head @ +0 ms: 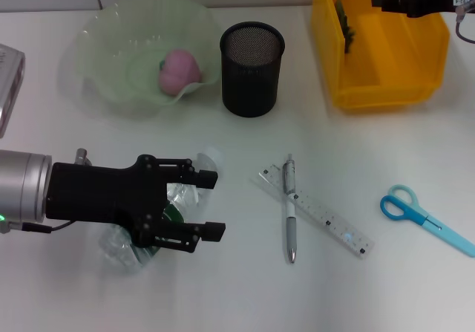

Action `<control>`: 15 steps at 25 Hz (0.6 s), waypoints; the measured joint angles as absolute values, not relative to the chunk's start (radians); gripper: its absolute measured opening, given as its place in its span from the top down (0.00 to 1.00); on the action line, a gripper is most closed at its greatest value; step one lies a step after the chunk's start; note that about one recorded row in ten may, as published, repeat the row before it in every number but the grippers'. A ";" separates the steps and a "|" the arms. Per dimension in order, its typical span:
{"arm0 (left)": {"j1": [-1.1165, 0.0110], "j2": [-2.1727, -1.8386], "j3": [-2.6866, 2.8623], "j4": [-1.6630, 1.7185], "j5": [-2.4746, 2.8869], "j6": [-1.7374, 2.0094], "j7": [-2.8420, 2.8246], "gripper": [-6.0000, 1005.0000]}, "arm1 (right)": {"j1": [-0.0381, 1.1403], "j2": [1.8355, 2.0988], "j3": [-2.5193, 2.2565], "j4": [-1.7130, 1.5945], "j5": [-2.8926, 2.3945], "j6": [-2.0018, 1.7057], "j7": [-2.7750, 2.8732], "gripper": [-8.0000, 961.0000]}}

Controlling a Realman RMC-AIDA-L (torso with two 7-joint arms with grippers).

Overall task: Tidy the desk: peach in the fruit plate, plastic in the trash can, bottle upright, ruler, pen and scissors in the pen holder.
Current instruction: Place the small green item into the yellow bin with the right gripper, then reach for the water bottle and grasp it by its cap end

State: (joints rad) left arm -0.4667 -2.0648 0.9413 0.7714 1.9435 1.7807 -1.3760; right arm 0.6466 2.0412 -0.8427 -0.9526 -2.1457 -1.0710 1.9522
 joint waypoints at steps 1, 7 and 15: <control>-0.465 -2.065 0.941 0.772 1.943 1.782 -1.376 0.21 | 0.647 2.041 -0.843 -0.955 -2.146 -1.071 1.952 0.55; -0.462 -2.065 0.940 0.775 1.943 1.790 -1.377 0.21 | 0.612 2.043 -0.835 -1.018 -2.088 -1.147 1.943 0.35; -0.472 -2.062 0.940 0.851 1.948 1.796 -1.544 0.21 | 0.304 2.044 -0.822 -1.193 -1.690 -1.659 1.729 0.27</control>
State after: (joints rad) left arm -0.4716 -2.0618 0.9395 0.8510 1.9482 1.7959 -1.5443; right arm 0.3041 2.0435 -0.8218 -1.1925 -1.6902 -1.6592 1.7286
